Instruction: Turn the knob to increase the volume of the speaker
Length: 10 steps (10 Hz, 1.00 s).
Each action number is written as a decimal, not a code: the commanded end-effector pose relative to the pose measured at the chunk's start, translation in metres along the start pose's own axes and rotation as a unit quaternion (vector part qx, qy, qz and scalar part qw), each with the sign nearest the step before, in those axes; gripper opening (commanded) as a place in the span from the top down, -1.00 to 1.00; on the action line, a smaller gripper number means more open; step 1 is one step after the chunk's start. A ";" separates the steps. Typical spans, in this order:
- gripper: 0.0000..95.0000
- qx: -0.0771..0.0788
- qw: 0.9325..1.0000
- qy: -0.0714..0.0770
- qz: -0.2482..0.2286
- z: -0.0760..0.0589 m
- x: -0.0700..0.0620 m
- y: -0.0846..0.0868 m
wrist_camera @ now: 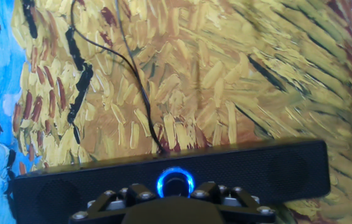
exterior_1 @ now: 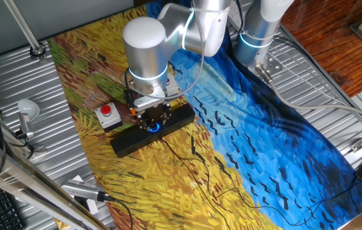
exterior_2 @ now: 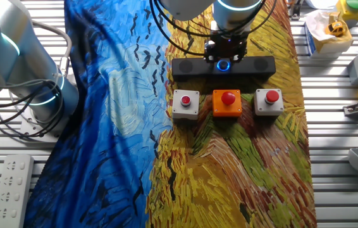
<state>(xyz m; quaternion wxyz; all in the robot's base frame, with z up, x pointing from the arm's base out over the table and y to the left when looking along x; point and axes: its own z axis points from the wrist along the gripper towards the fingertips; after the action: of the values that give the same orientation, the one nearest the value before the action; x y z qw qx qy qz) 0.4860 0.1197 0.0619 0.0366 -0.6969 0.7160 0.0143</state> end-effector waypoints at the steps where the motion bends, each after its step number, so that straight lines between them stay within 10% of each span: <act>1: 1.00 0.005 1.000 0.003 0.005 0.002 0.000 0.000; 7: 1.00 0.009 0.996 0.003 0.087 0.005 0.001 -0.006; 10: 1.00 0.007 0.979 0.006 0.203 0.005 0.001 -0.007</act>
<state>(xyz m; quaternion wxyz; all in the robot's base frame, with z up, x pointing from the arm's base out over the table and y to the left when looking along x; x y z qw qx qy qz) 0.4909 0.1191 0.0646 0.0324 -0.5866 0.8091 0.0146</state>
